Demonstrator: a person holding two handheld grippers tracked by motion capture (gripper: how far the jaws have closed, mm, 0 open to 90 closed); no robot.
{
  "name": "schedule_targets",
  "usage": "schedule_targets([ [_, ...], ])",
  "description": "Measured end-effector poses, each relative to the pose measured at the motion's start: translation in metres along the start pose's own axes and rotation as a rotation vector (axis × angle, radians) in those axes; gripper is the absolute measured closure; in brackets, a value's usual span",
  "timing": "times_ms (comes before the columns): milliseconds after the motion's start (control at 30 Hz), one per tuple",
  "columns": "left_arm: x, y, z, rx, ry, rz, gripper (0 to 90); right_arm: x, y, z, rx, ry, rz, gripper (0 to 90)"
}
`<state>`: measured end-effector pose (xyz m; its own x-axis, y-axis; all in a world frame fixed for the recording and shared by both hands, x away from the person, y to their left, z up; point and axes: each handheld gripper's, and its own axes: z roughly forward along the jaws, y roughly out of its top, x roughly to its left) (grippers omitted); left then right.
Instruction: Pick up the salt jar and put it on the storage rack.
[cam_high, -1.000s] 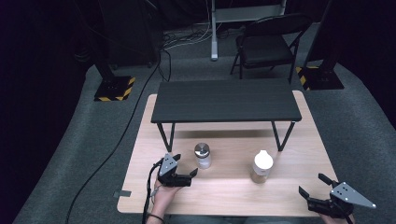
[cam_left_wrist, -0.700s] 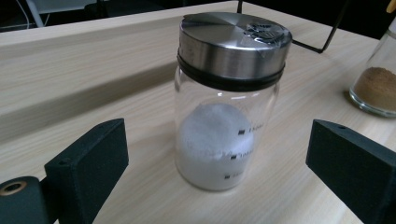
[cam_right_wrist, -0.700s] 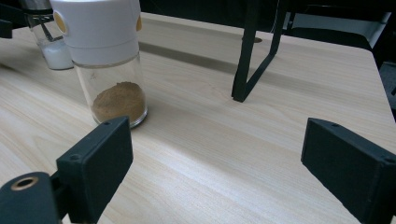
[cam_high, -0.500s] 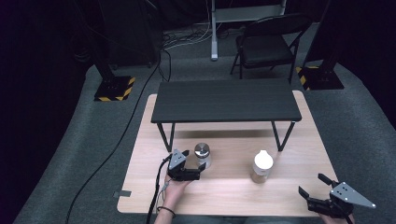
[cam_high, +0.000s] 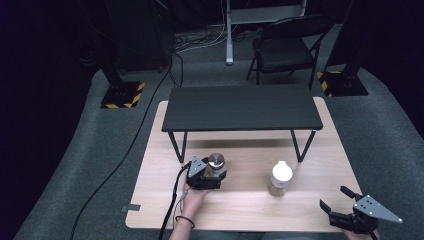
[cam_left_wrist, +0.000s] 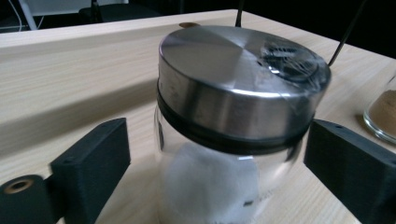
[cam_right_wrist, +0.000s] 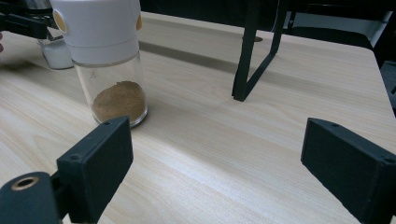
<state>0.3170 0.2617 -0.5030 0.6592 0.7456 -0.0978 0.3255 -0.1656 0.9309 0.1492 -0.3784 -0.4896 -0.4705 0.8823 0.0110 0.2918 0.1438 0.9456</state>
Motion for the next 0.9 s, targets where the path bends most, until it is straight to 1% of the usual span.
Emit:
schedule_targets([
  [33,0.001,0.000,0.001,0.006,0.004,-0.012,8.3,0.000,0.000,0.000,0.001,0.001,0.000,7.7],
  [100,0.002,0.000,0.002,0.009,0.000,-0.014,9.7,0.000,0.000,0.000,0.002,0.002,0.000,7.7],
  [133,0.003,-0.001,0.002,0.004,-0.001,0.001,14.1,0.000,0.000,0.000,0.001,0.002,0.000,7.8],
  [233,0.003,-0.003,0.003,-0.011,-0.010,0.008,20.1,0.000,0.000,0.001,0.003,0.003,0.000,7.8],
  [300,0.005,-0.004,0.003,-0.016,-0.028,0.013,25.0,0.000,0.000,0.000,0.002,0.002,0.001,7.8],
  [333,0.003,-0.004,0.003,-0.017,-0.020,0.024,27.8,0.000,0.000,0.000,0.001,0.002,0.001,7.8],
  [500,0.005,-0.004,0.003,-0.018,-0.026,0.042,28.9,-0.001,0.000,0.001,0.002,0.002,0.001,7.8],
  [567,0.004,-0.002,0.003,-0.011,-0.024,0.045,29.1,0.000,0.000,0.001,0.001,0.002,0.001,7.8],
  [667,0.003,-0.001,0.003,-0.006,-0.020,0.047,29.2,-0.001,0.000,0.000,-0.001,0.001,0.002,7.8],
  [767,0.002,0.001,0.003,-0.003,-0.024,0.042,29.3,-0.001,0.000,0.000,-0.002,0.001,0.003,7.8],
  [800,0.001,0.003,0.003,-0.003,-0.024,0.052,29.4,-0.001,0.000,0.000,-0.002,0.001,0.002,7.8],
  [900,0.001,0.007,0.000,-0.009,-0.030,0.053,29.4,-0.001,0.000,0.000,-0.002,0.001,0.003,7.8],
])
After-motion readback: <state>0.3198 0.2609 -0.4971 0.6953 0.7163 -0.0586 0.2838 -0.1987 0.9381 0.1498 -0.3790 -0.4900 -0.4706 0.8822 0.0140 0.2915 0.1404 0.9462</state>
